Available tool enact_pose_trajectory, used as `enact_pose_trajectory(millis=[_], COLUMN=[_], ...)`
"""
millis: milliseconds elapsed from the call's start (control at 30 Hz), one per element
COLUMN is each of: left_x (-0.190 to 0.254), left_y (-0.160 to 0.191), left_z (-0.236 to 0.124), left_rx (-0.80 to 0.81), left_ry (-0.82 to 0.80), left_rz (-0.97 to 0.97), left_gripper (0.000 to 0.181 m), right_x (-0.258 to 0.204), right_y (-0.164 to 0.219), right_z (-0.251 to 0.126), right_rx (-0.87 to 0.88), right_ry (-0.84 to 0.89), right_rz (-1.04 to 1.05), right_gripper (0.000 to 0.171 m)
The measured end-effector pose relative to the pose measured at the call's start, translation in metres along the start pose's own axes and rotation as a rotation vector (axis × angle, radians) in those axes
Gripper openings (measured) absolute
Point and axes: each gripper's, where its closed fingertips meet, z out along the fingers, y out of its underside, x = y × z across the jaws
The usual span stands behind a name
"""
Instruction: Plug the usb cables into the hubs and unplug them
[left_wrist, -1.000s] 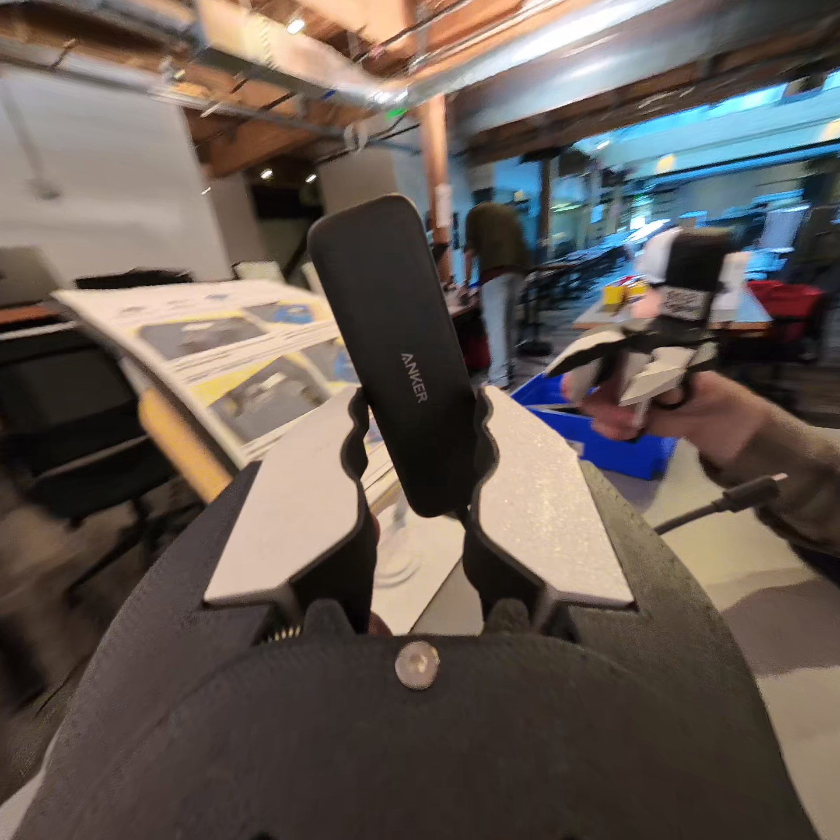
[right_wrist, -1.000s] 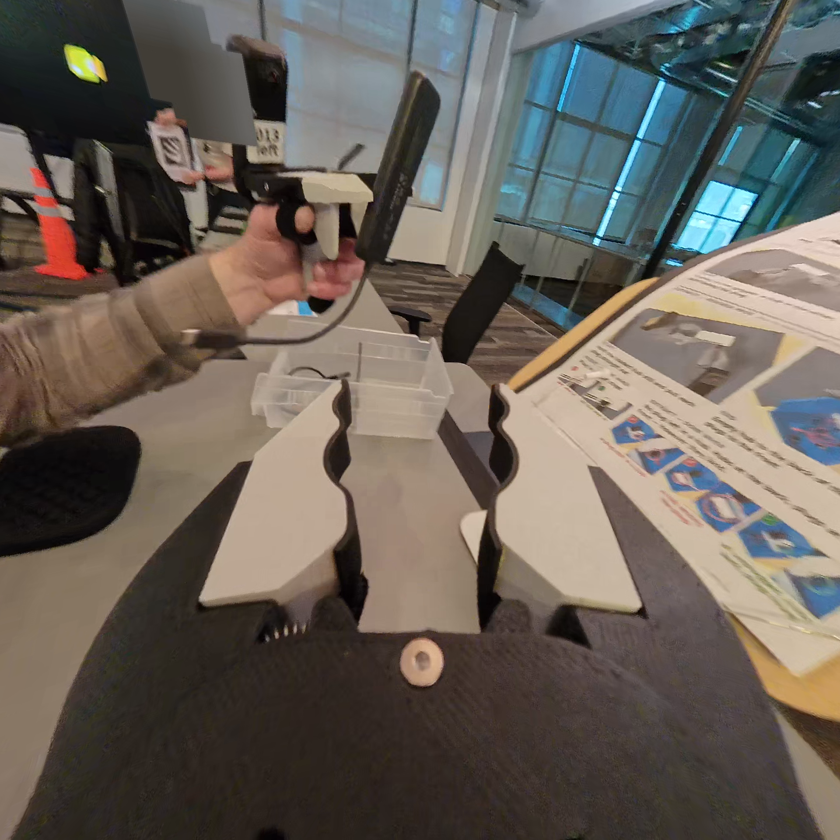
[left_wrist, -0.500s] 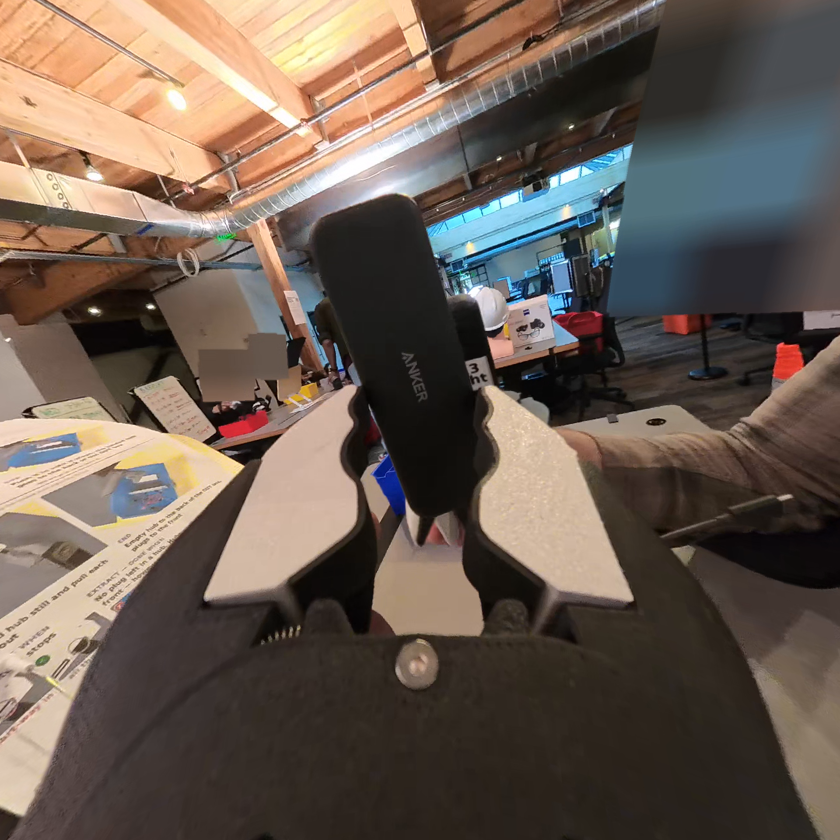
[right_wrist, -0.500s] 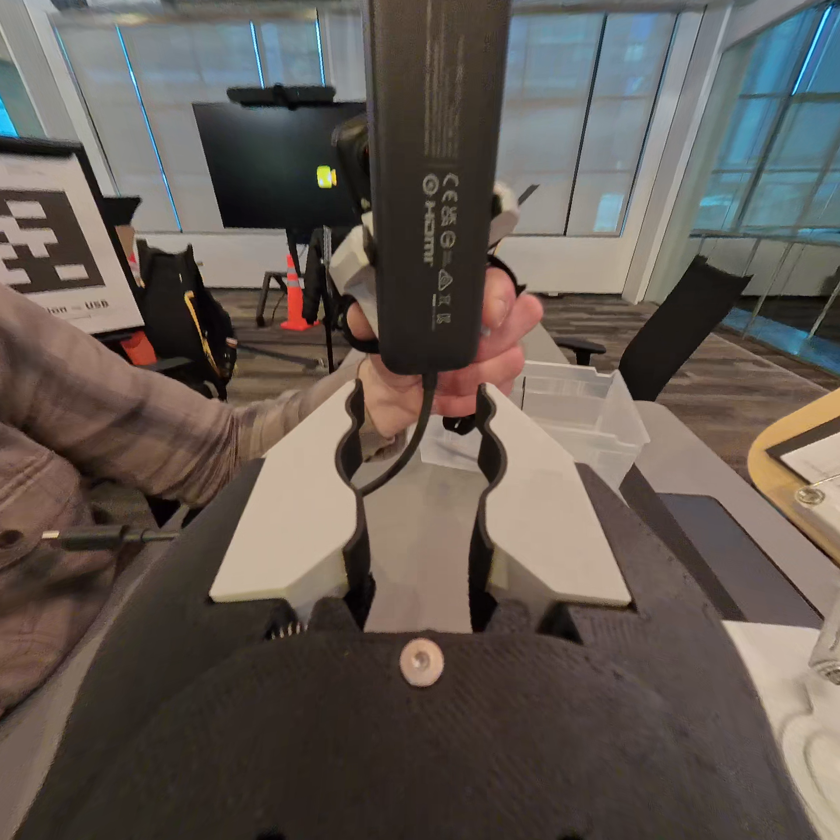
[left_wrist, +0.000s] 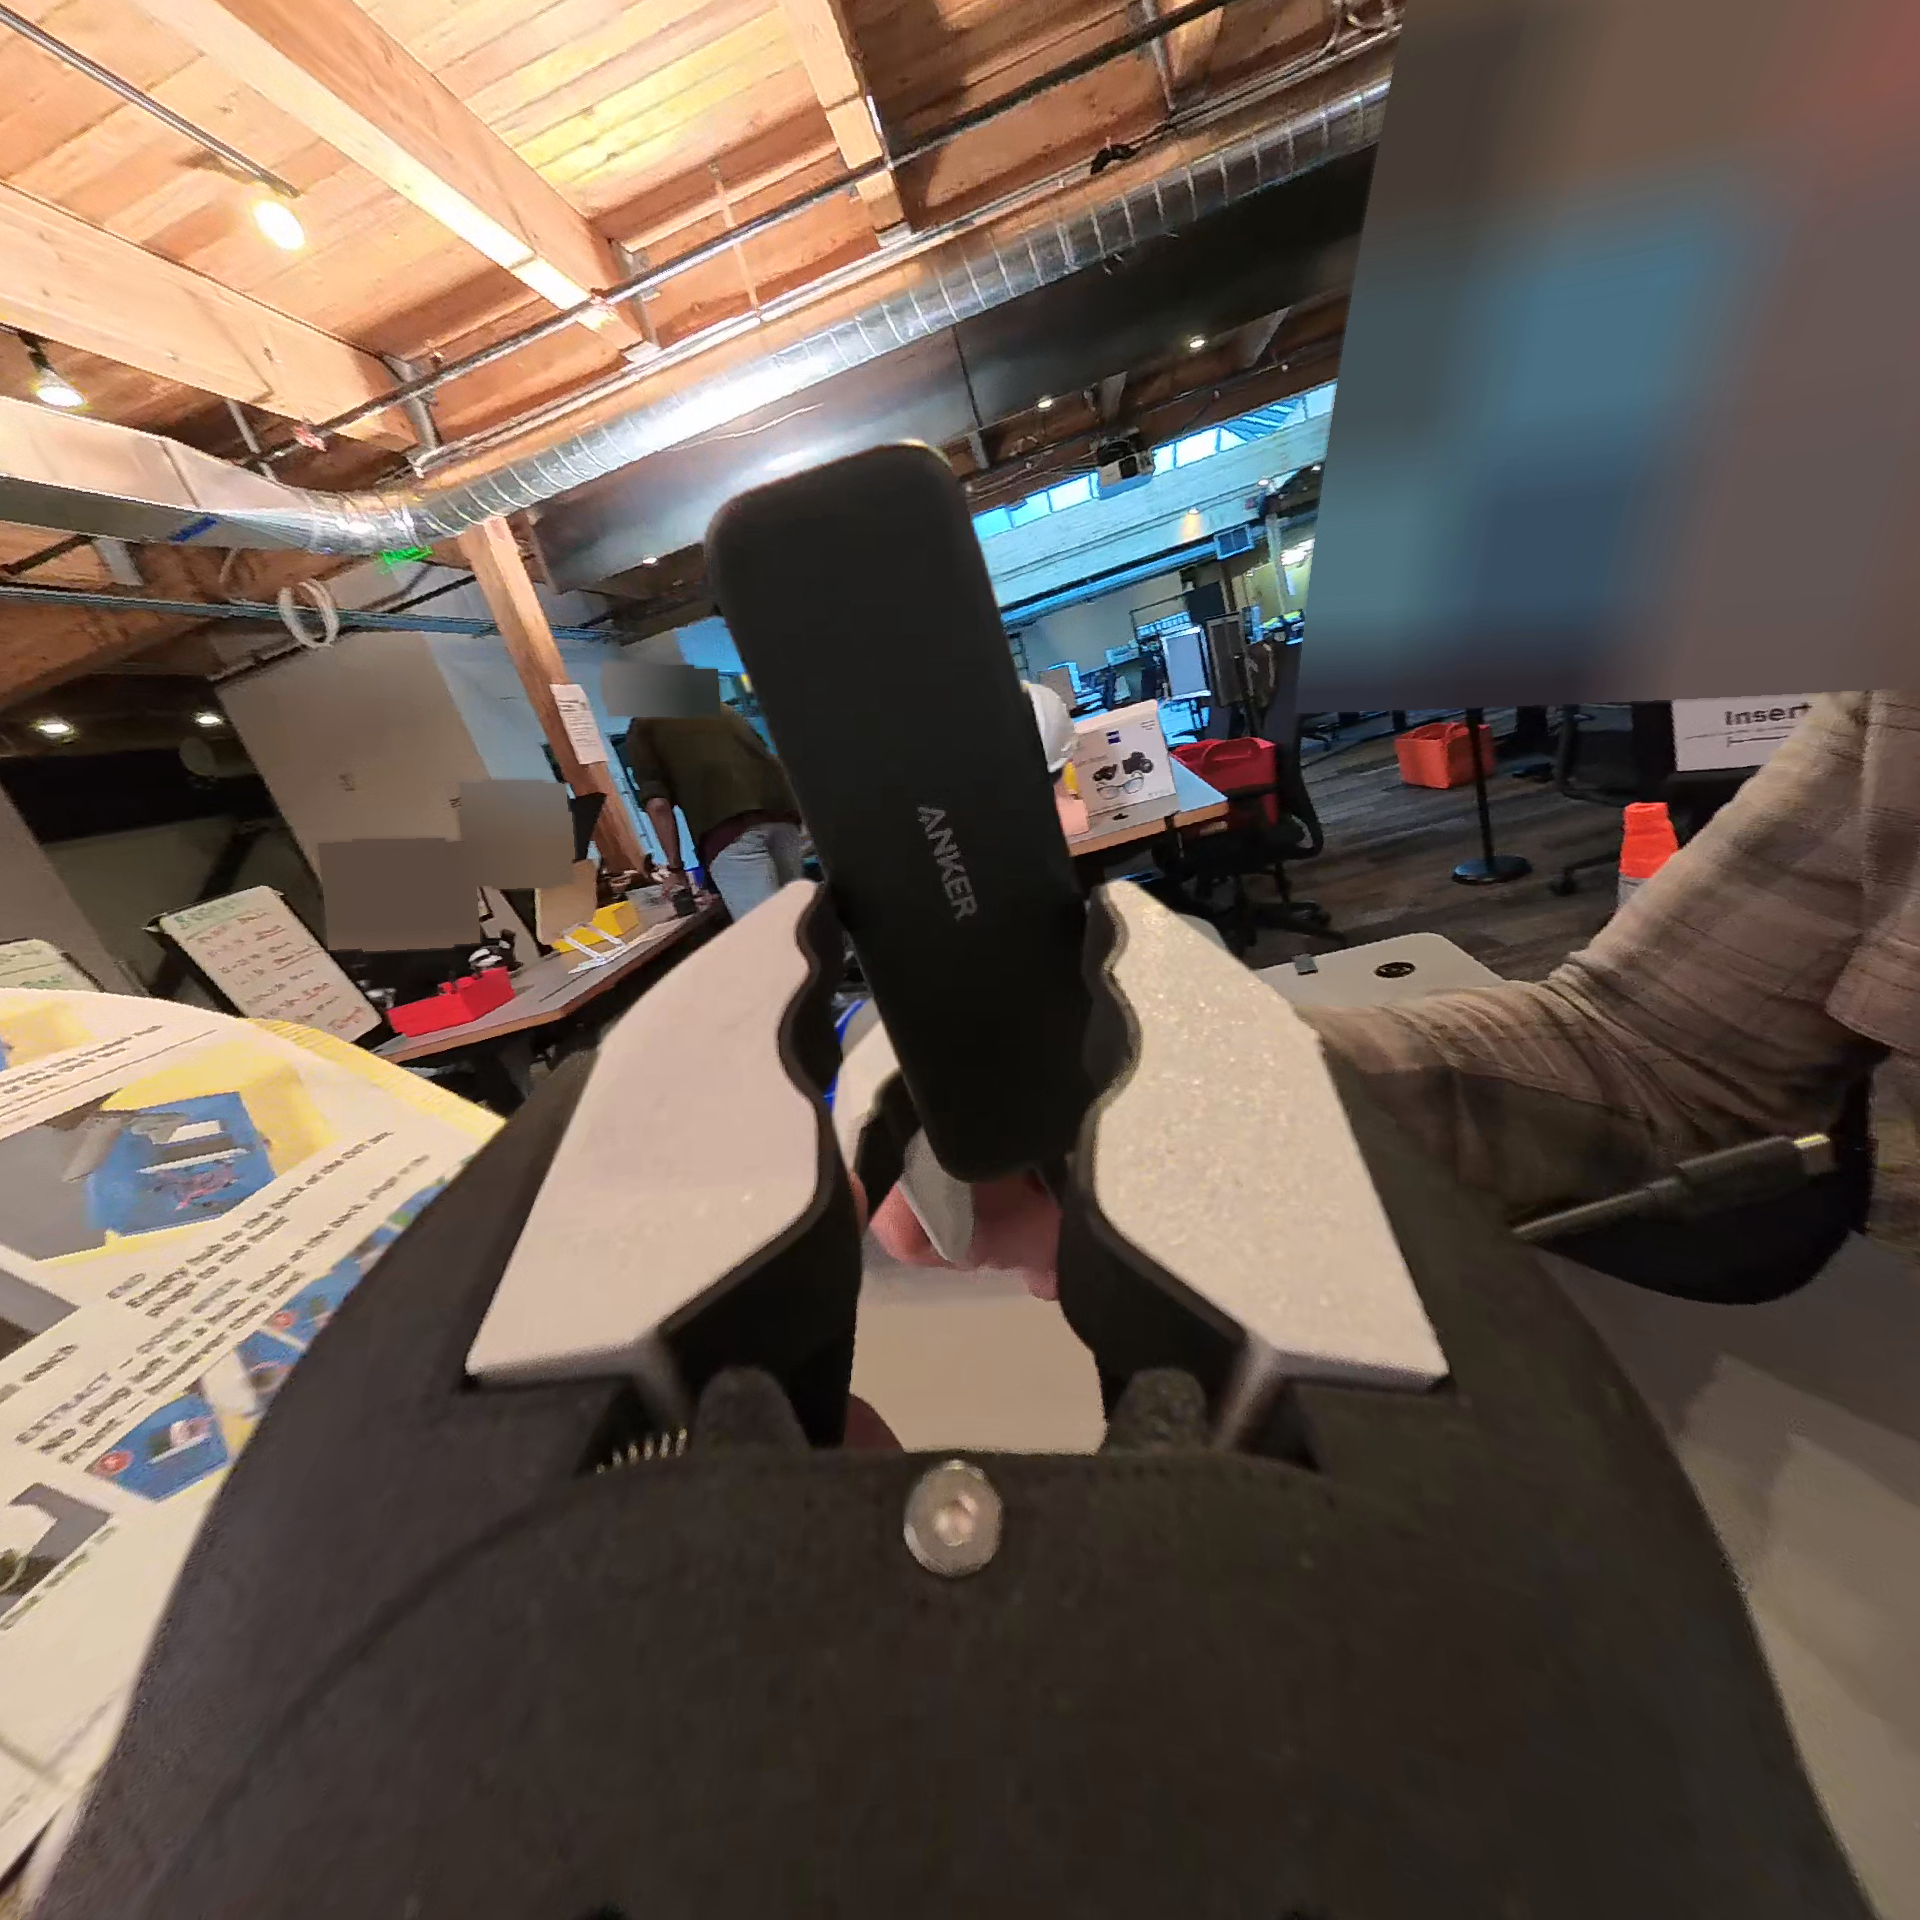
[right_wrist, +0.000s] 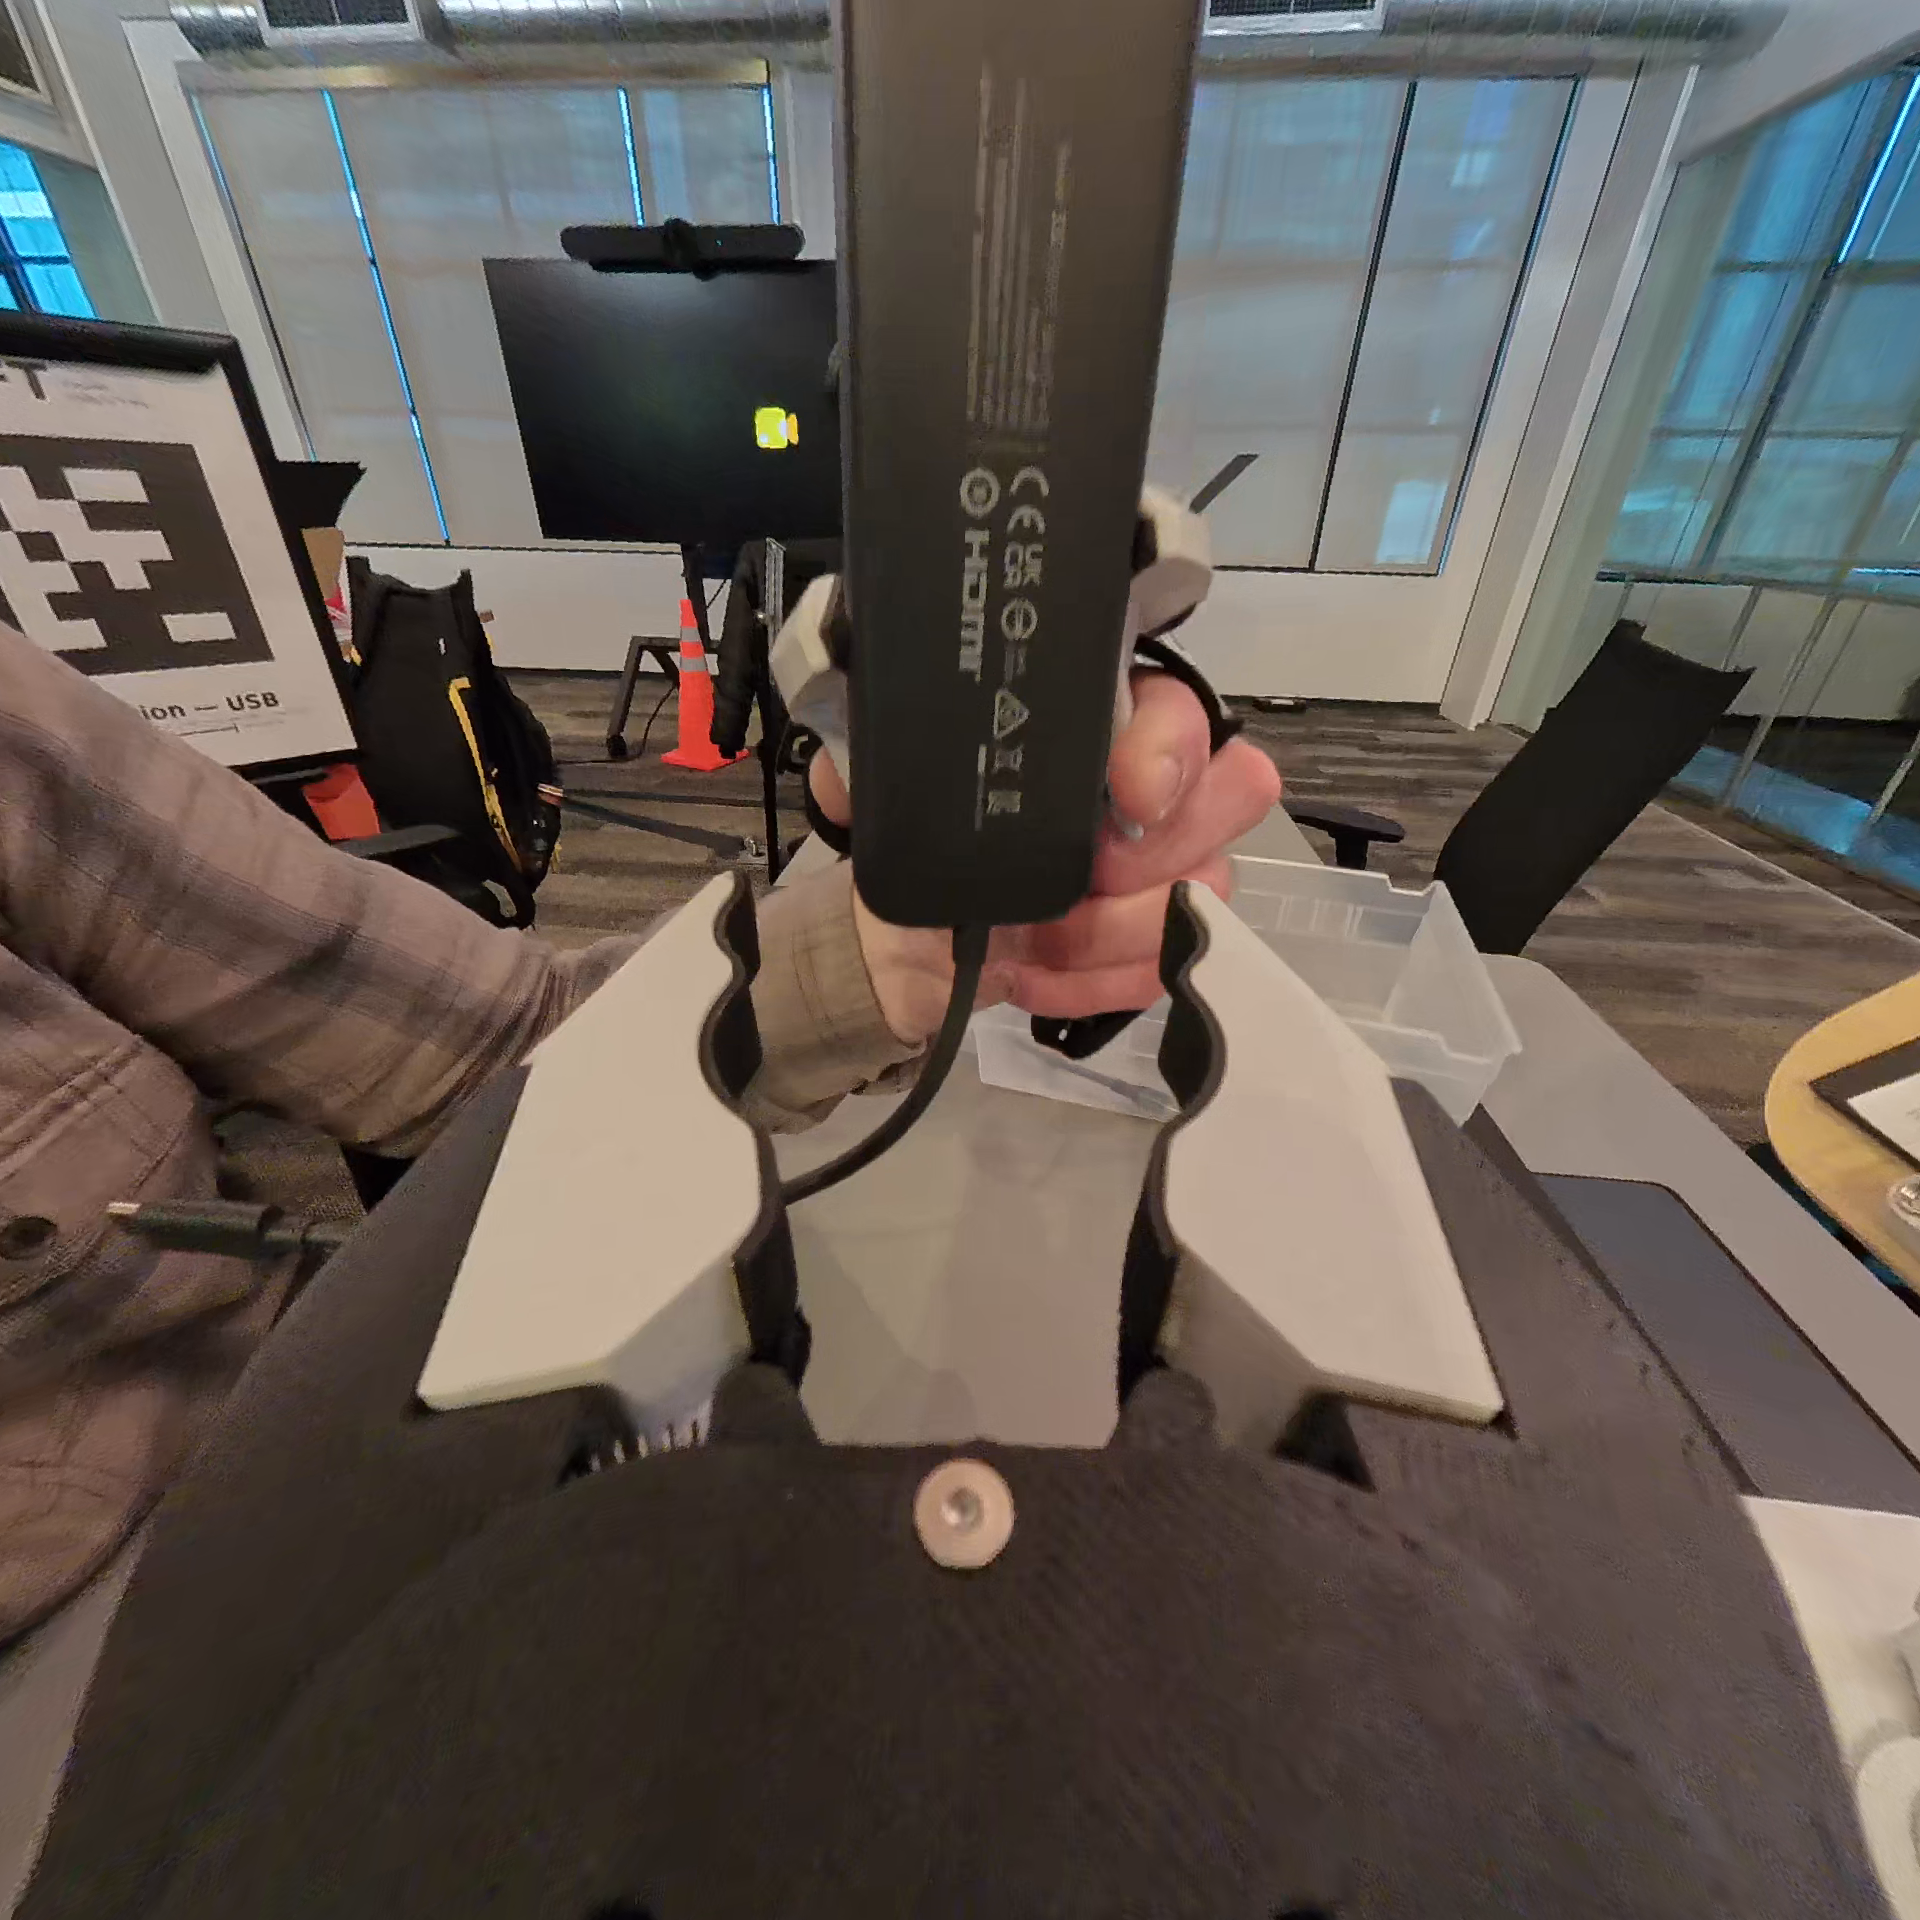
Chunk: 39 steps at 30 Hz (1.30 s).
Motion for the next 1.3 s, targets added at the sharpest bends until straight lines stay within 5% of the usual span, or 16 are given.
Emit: enact_pose_trajectory(millis=[233,933,1300], left_x=[0.007,-0.023,-0.054], left_y=[0.011,0.017,0.047], left_z=[0.009,-0.010,-0.002], left_rx=[-0.048,-0.148,-0.363], left_ry=[0.017,-0.122,-0.349], left_rz=[0.027,0.016,-0.136], left_gripper=[0.046,0.056,0.068], right_x=[0.000,0.055,0.112], right_y=[0.002,0.019,0.018], right_z=[0.001,-0.038,-0.090], right_rx=[-0.018,-0.299,-0.695], right_ry=[0.020,0.368,0.872], right_rz=[-0.061,-0.308,-0.941], right_gripper=[0.045,0.044,0.043])
